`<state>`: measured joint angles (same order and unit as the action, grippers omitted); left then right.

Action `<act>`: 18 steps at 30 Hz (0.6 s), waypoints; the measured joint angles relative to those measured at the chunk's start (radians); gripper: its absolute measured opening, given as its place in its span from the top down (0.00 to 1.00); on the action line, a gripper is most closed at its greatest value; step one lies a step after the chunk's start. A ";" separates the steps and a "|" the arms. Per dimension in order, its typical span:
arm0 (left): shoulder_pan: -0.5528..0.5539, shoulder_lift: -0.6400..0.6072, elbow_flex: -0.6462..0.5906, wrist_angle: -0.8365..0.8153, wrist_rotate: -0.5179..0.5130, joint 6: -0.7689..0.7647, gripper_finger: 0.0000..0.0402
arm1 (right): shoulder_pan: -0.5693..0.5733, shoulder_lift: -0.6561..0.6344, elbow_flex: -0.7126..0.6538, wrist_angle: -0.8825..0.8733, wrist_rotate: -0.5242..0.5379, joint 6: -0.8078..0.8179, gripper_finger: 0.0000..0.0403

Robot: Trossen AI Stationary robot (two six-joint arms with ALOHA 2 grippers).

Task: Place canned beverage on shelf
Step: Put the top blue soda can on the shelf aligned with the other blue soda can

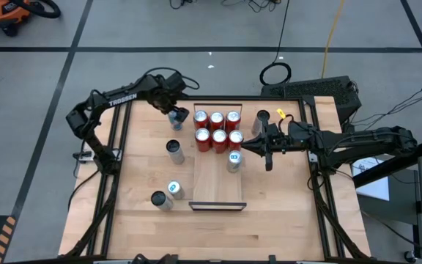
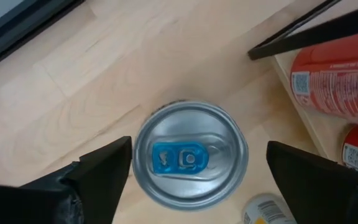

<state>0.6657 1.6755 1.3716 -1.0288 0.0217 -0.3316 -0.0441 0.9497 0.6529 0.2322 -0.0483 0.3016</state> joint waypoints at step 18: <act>0.016 -0.001 0.000 -0.015 0.020 0.002 0.44 | 0.000 0.000 0.000 0.003 0.000 0.000 1.00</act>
<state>0.6820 1.6749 1.3716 -1.0441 0.0416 -0.3301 -0.0442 0.9497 0.6529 0.2348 -0.0483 0.3020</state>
